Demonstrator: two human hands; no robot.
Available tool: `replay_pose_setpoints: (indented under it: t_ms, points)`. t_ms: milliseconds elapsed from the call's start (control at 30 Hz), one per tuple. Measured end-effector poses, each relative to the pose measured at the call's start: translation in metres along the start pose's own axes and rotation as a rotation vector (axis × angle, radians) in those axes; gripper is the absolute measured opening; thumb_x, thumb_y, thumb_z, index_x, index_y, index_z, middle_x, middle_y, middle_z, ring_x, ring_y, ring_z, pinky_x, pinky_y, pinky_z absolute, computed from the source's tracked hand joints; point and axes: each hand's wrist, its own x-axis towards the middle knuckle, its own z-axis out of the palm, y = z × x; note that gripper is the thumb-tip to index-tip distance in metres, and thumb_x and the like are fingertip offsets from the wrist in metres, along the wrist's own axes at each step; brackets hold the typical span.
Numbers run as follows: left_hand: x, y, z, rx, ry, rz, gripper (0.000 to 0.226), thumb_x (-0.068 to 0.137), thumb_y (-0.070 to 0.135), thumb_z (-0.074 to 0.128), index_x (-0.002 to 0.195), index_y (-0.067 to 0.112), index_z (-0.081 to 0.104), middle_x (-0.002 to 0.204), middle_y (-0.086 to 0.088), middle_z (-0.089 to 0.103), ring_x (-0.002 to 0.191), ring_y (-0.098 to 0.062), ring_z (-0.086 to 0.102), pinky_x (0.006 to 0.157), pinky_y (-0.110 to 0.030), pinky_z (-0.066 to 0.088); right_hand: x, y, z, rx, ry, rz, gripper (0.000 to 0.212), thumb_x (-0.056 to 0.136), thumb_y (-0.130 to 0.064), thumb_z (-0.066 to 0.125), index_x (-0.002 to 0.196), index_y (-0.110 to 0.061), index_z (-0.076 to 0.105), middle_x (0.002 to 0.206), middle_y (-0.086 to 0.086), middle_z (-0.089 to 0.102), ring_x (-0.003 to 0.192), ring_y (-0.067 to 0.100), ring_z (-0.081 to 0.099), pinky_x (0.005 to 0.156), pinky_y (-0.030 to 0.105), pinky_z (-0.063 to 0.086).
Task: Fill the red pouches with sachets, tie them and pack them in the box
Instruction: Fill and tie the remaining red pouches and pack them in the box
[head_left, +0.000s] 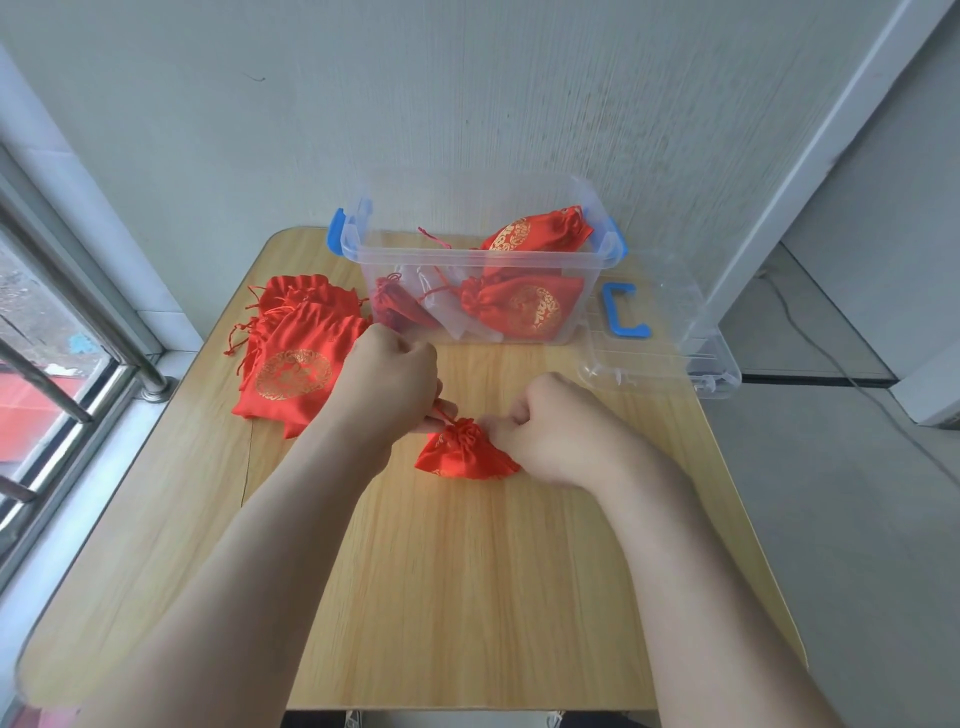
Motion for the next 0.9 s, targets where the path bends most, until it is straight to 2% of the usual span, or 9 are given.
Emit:
replay_pose_setpoints:
  t_ms: [100, 200, 300, 367, 467, 600, 700, 833, 900]
  points:
    - [0.001, -0.004, -0.004, 0.226, 0.004, 0.158, 0.013, 0.103, 0.018, 0.047, 0.099, 0.007, 0.053, 0.094, -0.015, 0.068, 0.076, -0.023, 0.066, 0.068, -0.041, 0.06, 0.002, 0.0, -0.001, -0.005, -0.021, 0.054, 0.047, 0.102, -0.048, 0.061, 0.07, -0.018, 0.045, 0.063, -0.001, 0.045, 0.053, 0.019, 0.044, 0.05, 0.029, 0.031]
    - [-0.005, -0.001, -0.01, 0.401, -0.139, 0.214, 0.012, 0.104, 0.026, 0.051, 0.108, 0.02, 0.059, 0.1, -0.004, 0.064, 0.076, -0.021, 0.069, 0.07, -0.036, 0.055, -0.003, -0.002, -0.006, 0.007, -0.105, 0.104, 0.041, 0.104, -0.048, 0.055, 0.092, -0.011, 0.067, 0.067, -0.002, 0.053, 0.058, 0.017, 0.049, 0.054, 0.029, 0.033]
    - [-0.014, 0.005, -0.013, 0.584, -0.341, 0.142, 0.023, 0.102, 0.027, 0.051, 0.099, 0.015, 0.07, 0.088, -0.004, 0.062, 0.071, -0.033, 0.075, 0.077, -0.046, 0.064, -0.012, -0.005, -0.014, -0.027, -0.191, 0.139, 0.044, 0.108, -0.044, 0.05, 0.084, -0.014, 0.072, 0.035, -0.013, 0.046, 0.054, 0.012, 0.042, 0.052, 0.029, 0.028]
    - [-0.019, 0.007, -0.013, 0.715, -0.435, 0.082, 0.024, 0.099, 0.026, 0.051, 0.098, 0.012, 0.071, 0.087, -0.009, 0.067, 0.069, -0.031, 0.078, 0.075, -0.042, 0.065, -0.015, -0.007, -0.016, -0.021, -0.259, 0.155, 0.047, 0.107, -0.048, 0.05, 0.081, -0.016, 0.071, 0.027, -0.015, 0.038, 0.056, 0.011, 0.038, 0.053, 0.028, 0.026]
    - [-0.021, 0.006, -0.013, 0.85, -0.538, 0.027, 0.022, 0.094, 0.026, 0.057, 0.107, 0.014, 0.071, 0.079, -0.007, 0.076, 0.067, -0.017, 0.077, 0.06, -0.026, 0.058, -0.011, -0.007, -0.01, 0.008, -0.344, 0.16, 0.046, 0.101, -0.057, 0.059, 0.09, -0.015, 0.076, 0.034, -0.017, 0.049, 0.06, 0.014, 0.041, 0.054, 0.027, 0.029]
    - [-0.018, 0.002, -0.017, 0.955, -0.696, 0.021, 0.017, 0.09, 0.024, 0.069, 0.106, 0.02, 0.067, 0.076, 0.006, 0.08, 0.08, -0.007, 0.077, 0.081, -0.03, 0.06, -0.003, -0.002, 0.001, -0.081, -0.35, 0.069, 0.037, 0.096, -0.047, 0.073, 0.106, -0.012, 0.077, 0.077, -0.006, 0.062, 0.064, 0.013, 0.051, 0.053, 0.026, 0.038]
    - [-0.013, -0.004, -0.017, 0.998, -0.628, 0.11, 0.018, 0.088, 0.024, 0.076, 0.102, 0.025, 0.065, 0.074, 0.013, 0.079, 0.075, 0.0, 0.073, 0.068, -0.027, 0.051, 0.001, 0.001, 0.008, -0.083, -0.276, 0.033, 0.04, 0.099, -0.041, 0.071, 0.117, -0.005, 0.075, 0.079, 0.0, 0.058, 0.061, 0.016, 0.05, 0.054, 0.026, 0.039]
    - [-0.007, -0.012, -0.016, 0.965, -0.496, 0.107, 0.013, 0.092, 0.03, 0.079, 0.093, 0.018, 0.074, 0.066, 0.008, 0.077, 0.067, -0.002, 0.075, 0.079, -0.03, 0.061, 0.004, 0.006, 0.011, -0.077, -0.166, 0.019, 0.037, 0.101, -0.041, 0.068, 0.104, -0.005, 0.079, 0.075, 0.001, 0.064, 0.064, 0.019, 0.056, 0.059, 0.029, 0.043]
    - [-0.006, -0.013, -0.016, 0.965, -0.496, 0.085, 0.011, 0.096, 0.029, 0.075, 0.091, 0.019, 0.075, 0.065, 0.005, 0.077, 0.065, -0.002, 0.074, 0.078, -0.028, 0.061, 0.005, 0.008, 0.012, -0.056, -0.101, 0.002, 0.041, 0.102, -0.041, 0.068, 0.101, -0.002, 0.078, 0.076, 0.003, 0.066, 0.065, 0.022, 0.058, 0.059, 0.029, 0.045]
